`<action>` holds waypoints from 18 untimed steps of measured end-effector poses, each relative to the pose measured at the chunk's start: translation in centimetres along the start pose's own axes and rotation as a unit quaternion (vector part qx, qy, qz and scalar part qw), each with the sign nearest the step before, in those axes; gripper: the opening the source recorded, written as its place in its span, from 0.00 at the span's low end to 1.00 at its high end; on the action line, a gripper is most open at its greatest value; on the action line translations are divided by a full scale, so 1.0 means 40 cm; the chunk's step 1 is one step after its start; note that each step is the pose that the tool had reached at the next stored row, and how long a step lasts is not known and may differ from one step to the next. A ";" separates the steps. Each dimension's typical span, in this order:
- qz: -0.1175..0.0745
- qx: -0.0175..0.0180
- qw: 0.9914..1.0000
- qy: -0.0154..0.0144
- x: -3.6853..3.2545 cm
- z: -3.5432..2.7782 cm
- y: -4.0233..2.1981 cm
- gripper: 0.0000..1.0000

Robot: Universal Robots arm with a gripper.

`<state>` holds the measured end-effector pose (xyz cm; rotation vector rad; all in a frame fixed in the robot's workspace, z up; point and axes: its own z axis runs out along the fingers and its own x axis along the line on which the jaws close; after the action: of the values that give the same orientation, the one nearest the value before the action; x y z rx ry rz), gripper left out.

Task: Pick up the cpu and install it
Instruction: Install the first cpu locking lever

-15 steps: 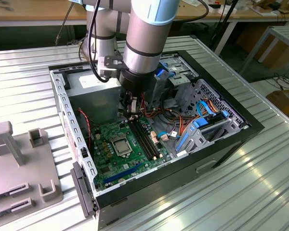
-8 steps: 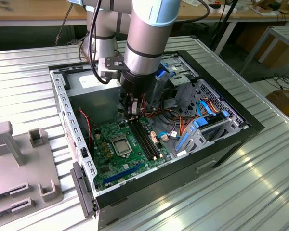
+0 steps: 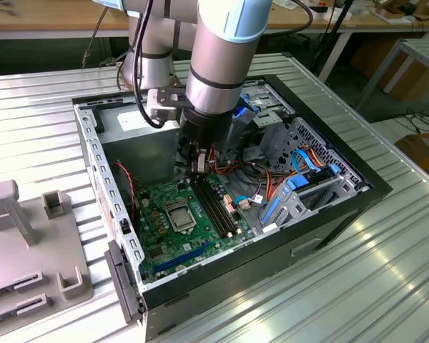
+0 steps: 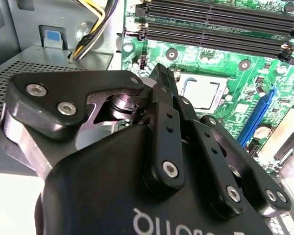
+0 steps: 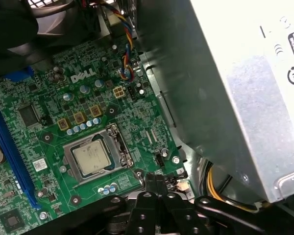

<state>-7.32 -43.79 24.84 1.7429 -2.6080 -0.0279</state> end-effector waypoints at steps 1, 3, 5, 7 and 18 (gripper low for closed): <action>0.000 0.000 1.000 0.000 0.001 0.000 0.000 0.11; 0.000 0.000 1.000 0.000 0.003 0.000 -0.001 0.11; 0.000 0.000 1.000 0.000 0.005 0.000 -0.002 0.11; 0.000 0.000 1.000 0.000 0.005 0.000 -0.002 0.11; -0.027 0.001 1.000 0.001 0.007 -0.006 0.001 0.11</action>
<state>-7.46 -44.04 25.08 1.8118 -2.5609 -0.0245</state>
